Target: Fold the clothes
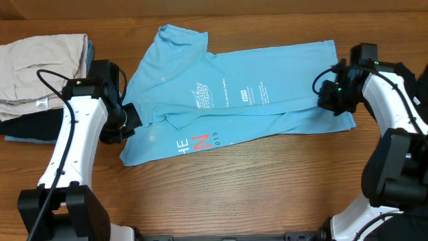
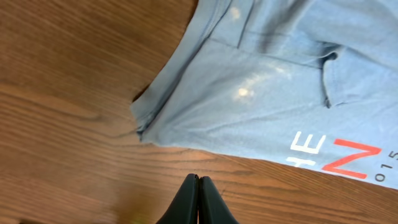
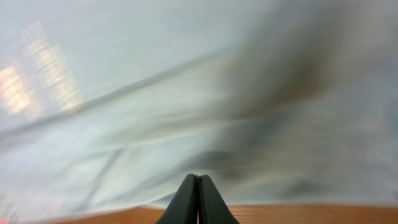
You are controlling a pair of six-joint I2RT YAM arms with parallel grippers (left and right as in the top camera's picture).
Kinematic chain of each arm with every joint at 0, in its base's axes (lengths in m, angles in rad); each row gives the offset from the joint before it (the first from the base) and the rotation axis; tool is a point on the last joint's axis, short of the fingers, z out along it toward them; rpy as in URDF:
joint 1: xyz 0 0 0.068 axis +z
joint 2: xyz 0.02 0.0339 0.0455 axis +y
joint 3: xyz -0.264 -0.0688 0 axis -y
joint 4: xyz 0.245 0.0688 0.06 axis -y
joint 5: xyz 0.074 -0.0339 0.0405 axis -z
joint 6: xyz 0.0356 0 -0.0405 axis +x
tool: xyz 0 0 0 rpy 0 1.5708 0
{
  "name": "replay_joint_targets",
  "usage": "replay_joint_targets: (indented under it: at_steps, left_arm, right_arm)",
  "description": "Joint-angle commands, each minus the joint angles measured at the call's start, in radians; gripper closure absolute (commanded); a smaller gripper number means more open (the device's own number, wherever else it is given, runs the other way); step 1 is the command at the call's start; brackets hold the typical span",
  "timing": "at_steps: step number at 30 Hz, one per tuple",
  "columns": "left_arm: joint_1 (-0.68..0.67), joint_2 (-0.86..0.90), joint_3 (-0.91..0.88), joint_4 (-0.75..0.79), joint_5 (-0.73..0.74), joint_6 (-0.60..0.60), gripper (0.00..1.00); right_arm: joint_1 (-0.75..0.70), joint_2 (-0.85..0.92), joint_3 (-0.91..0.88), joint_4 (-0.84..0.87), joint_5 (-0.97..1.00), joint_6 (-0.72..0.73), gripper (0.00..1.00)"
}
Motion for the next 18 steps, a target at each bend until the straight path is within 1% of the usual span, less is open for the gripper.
replay_joint_targets:
  at_steps: [1,3,4,5,6,7,8,9,10,11,14,16,18]
  left_arm:
    - [-0.009,0.005,-0.010,0.031,0.030,0.023,0.96]
    - [-0.009,0.005,-0.010,0.050,0.031,0.023,0.96]
    - [-0.009,0.005,-0.010,0.057,0.031,0.023,0.88]
    - [-0.009,0.005,-0.010,0.071,0.031,0.023,0.76]
    - [-0.010,0.005,-0.010,0.079,0.031,0.023,0.74]
    - [-0.011,0.005,-0.010,0.085,0.031,0.023,0.66]
    - [-0.011,0.005,-0.010,0.093,0.031,0.023,0.23]
    - [-0.011,0.005,-0.010,0.093,0.031,0.023,0.15]
    - [-0.011,0.005,-0.010,0.093,0.031,0.023,0.04]
    - [-0.011,0.005,-0.010,0.094,0.030,0.023,0.00]
    - [-0.011,0.005,-0.010,0.093,0.031,0.023,0.00]
    - [-0.012,0.005,-0.010,0.094,0.031,0.023,0.00]
    - [-0.011,0.005,-0.010,0.093,0.031,0.023,0.00]
  right_arm:
    - [0.116,-0.003,0.022,-0.007,-0.207,-0.260,0.96]
    - [0.247,-0.003,0.021,-0.003,-0.190,-0.367,0.96]
    - [0.343,-0.003,0.021,0.031,-0.119,-0.388,0.93]
    - [0.423,-0.003,0.022,0.076,-0.059,-0.388,0.50]
    - [0.475,-0.003,0.022,0.108,-0.052,-0.387,0.42]
    - [0.505,-0.003,0.022,0.132,-0.052,-0.381,0.41]
    - [0.557,-0.003,0.022,0.182,-0.051,-0.380,0.57]
    - [0.587,0.000,0.022,0.224,-0.050,-0.386,0.71]
    - [0.613,0.002,0.022,0.262,-0.045,-0.393,0.79]
    - [0.637,0.003,0.022,0.286,-0.010,-0.426,0.80]
    - [0.687,0.030,0.021,0.312,0.103,-0.524,0.80]
    - [0.712,0.058,0.021,0.325,0.106,-0.560,0.80]
    - [0.746,0.085,0.021,0.331,0.106,-0.553,0.85]
